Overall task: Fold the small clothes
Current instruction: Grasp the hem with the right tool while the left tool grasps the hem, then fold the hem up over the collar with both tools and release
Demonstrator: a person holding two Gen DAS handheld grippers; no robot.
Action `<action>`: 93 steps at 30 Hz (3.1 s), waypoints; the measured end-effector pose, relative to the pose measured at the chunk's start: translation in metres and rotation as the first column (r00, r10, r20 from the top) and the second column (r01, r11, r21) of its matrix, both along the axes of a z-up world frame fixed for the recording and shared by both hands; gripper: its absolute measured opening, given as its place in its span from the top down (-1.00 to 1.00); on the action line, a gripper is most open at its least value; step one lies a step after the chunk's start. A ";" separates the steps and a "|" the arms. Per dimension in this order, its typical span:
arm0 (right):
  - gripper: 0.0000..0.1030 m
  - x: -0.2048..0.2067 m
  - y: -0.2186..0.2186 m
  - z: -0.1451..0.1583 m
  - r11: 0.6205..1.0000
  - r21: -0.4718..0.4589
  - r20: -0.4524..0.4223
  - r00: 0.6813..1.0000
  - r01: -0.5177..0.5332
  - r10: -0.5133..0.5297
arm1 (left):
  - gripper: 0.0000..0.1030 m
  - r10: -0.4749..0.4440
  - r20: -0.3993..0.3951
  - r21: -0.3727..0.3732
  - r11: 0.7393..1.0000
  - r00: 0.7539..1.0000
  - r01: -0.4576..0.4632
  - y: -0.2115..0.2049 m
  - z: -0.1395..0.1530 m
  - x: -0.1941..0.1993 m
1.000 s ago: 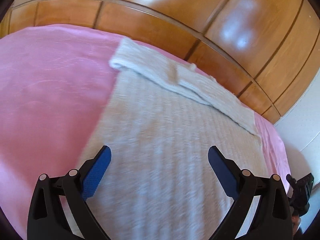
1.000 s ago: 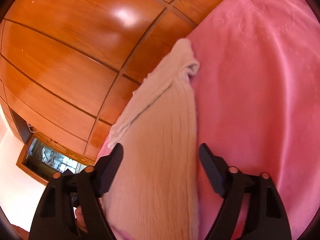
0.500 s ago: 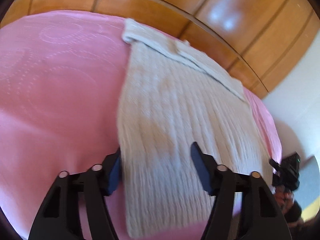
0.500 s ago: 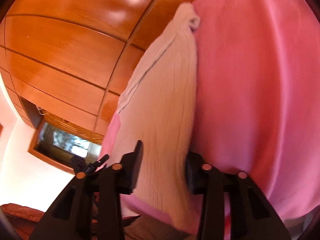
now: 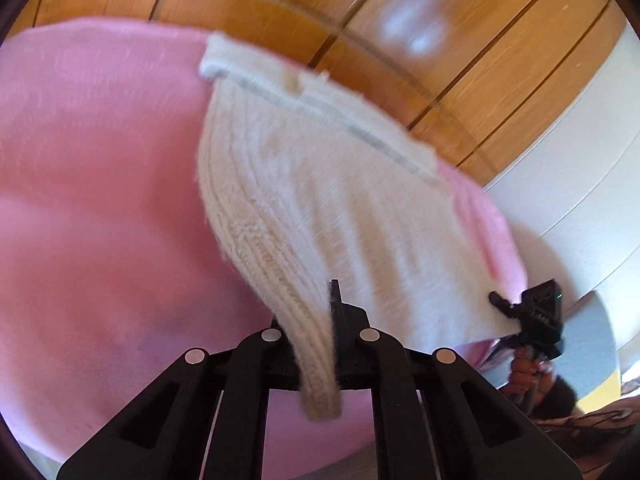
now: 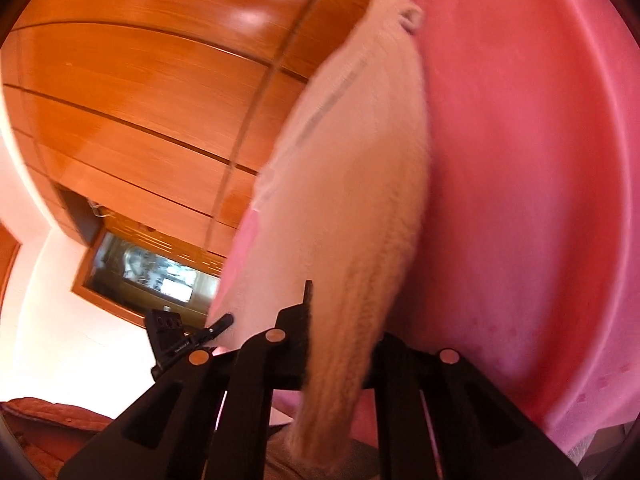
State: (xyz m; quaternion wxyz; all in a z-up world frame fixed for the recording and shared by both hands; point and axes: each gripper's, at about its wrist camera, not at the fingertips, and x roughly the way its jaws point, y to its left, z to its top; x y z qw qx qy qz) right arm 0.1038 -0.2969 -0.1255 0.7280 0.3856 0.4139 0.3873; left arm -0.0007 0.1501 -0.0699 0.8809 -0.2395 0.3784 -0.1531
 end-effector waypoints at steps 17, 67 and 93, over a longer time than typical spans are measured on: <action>0.87 -0.062 -0.043 0.086 0.975 0.190 0.331 0.942 -0.116 0.048 | 0.89 -0.208 0.280 -0.268 0.920 0.937 0.284 -0.004 0.092 -0.058; 0.03 0.129 -0.044 0.005 0.919 0.186 0.066 0.929 0.346 -0.363 | 0.34 0.287 -0.104 -0.365 0.880 0.952 -0.305 0.066 -0.034 0.140; 0.11 0.149 0.090 0.041 0.555 -0.767 0.351 0.935 0.321 -0.055 | -0.87 0.189 -0.047 0.325 0.931 0.981 -0.164 -0.068 -0.019 0.206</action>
